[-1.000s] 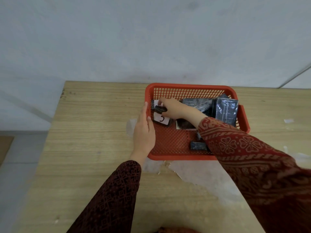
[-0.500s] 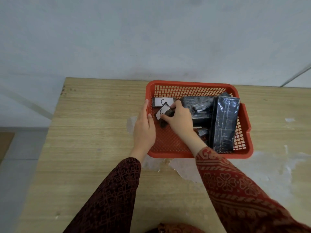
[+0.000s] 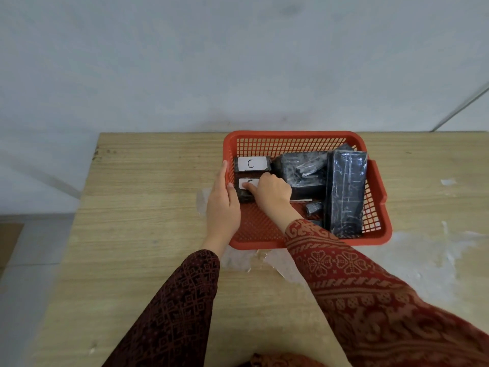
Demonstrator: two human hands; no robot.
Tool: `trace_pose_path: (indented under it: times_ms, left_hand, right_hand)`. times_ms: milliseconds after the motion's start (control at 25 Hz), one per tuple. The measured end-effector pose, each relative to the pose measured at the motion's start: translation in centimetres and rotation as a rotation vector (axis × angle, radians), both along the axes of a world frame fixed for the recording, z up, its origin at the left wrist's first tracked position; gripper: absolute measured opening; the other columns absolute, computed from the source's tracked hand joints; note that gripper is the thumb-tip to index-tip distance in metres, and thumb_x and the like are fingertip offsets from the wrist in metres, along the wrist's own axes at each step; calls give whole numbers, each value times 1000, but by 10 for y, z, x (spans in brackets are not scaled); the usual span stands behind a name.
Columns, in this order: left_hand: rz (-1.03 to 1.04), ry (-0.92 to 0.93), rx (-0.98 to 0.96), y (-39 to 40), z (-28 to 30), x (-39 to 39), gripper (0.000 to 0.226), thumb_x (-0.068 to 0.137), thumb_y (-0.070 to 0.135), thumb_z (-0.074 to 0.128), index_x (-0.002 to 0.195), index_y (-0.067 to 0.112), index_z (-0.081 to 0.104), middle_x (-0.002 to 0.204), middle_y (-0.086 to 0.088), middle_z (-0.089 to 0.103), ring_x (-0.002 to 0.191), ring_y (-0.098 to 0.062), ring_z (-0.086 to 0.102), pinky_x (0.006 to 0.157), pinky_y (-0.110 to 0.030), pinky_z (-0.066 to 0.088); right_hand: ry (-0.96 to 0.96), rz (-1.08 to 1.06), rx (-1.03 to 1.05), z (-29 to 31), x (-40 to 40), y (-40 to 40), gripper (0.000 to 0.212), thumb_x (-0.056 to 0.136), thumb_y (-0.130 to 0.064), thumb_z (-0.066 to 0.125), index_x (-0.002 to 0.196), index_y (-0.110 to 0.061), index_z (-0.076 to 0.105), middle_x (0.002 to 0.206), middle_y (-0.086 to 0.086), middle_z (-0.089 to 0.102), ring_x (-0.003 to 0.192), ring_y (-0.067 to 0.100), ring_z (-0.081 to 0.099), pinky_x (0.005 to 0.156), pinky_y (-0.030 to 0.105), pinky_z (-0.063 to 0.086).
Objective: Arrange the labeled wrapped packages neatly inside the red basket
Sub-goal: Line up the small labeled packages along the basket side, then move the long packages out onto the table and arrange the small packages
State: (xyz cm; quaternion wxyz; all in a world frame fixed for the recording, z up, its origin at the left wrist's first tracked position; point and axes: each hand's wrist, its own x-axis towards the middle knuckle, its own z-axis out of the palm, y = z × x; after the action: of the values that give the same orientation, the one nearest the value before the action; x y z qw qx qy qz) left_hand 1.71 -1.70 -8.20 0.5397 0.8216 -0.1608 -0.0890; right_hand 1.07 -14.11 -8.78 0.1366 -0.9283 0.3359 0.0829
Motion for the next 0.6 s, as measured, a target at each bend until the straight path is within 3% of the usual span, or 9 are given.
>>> trace_pose_path:
  times_ms: [120, 240, 320, 440, 520, 600]
  left_hand:
    - [7, -16, 14, 0, 0, 0, 49, 101, 20, 31, 149, 23, 24, 153, 2, 36, 136, -7, 35, 102, 1, 22]
    - [-8, 12, 3, 1, 1, 0, 49, 101, 23, 30, 149, 27, 22, 153, 5, 34, 137, -6, 34, 110, -18, 30]
    - [-13, 15, 2, 0, 2, -1, 49, 101, 24, 30, 149, 29, 21, 153, 4, 35, 137, -8, 36, 111, -26, 33]
    - [3, -13, 14, 0, 2, 0, 49, 101, 23, 31, 149, 28, 23, 150, 2, 40, 134, -13, 41, 110, -31, 36]
    - [5, -13, 24, 0, 1, 0, 49, 101, 24, 30, 149, 29, 23, 148, 1, 43, 131, -16, 45, 109, -34, 39]
    - [-8, 3, 24, 1, 1, -1, 49, 101, 24, 30, 149, 29, 22, 147, 0, 44, 130, -17, 45, 109, -35, 39]
  right_hand:
    - [15, -86, 119, 1, 4, 0, 59, 88, -56, 50, 110, -1, 56, 109, 15, 67, 101, 34, 64, 68, 36, 45]
    - [27, -125, 198, 9, -3, 3, 55, 92, -44, 52, 127, -2, 42, 124, 18, 58, 114, 37, 56, 82, 42, 48]
    - [-16, -30, 176, 16, -19, 4, 45, 92, -37, 54, 122, -5, 43, 117, 18, 60, 107, 38, 59, 74, 41, 48]
    - [-307, 156, 3, 30, -51, -2, 27, 88, -23, 57, 110, -9, 51, 101, 12, 63, 90, 32, 62, 61, 33, 42]
    - [-415, 199, -169, 33, -61, -21, 32, 83, -10, 57, 115, -9, 54, 113, 12, 59, 104, 30, 56, 78, 37, 46]
    - [-337, 174, -295, 33, -64, -47, 46, 81, -4, 53, 126, -9, 50, 133, 15, 51, 125, 33, 44, 102, 47, 35]
